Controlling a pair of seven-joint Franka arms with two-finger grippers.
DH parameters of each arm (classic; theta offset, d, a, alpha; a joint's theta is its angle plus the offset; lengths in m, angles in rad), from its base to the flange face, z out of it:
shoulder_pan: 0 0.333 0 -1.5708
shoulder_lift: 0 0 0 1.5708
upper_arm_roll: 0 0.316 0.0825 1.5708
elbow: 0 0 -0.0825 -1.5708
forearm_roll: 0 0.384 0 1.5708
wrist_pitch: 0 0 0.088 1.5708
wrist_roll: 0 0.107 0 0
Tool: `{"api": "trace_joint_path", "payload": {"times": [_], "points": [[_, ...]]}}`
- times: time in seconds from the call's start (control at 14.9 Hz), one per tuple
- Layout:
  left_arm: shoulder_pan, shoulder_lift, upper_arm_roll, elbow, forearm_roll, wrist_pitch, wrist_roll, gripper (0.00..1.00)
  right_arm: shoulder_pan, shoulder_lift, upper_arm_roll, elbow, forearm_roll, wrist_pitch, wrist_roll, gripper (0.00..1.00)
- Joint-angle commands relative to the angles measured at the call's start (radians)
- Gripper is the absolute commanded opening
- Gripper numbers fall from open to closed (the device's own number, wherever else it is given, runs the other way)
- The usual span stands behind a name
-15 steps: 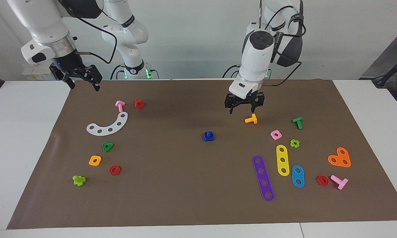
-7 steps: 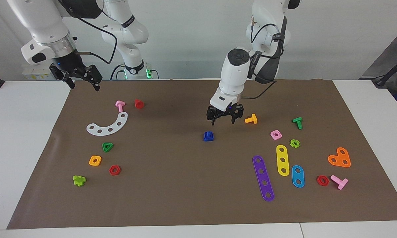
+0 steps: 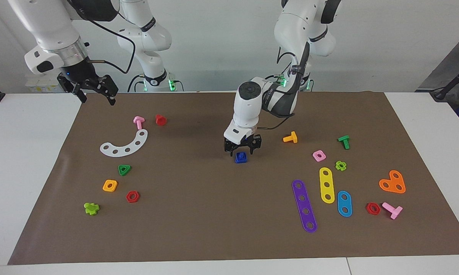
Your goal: Unscrew and place screws in storage area
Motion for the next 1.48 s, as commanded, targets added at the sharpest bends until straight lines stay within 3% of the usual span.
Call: {"api": "trace_joint_path", "payload": {"times": [0.0, 0.81, 1.41], "points": [[-0.021, 0.002, 0.019, -0.027, 0.022, 0.047, -0.011, 0.84, -0.006, -0.002, 0.003, 0.0, 0.019, -0.012, -0.001, 1.0], [-0.016, 0.0, 0.017, -0.061, 0.036, 0.084, 0.04, 0.73, -0.006, -0.002, 0.003, 0.0, 0.019, -0.012, -0.001, 1.0], [-0.012, 0.0, 0.016, -0.061, 0.036, 0.082, 0.046, 0.58, -0.005, -0.002, 0.003, 0.0, 0.019, -0.012, -0.001, 1.0]]}}
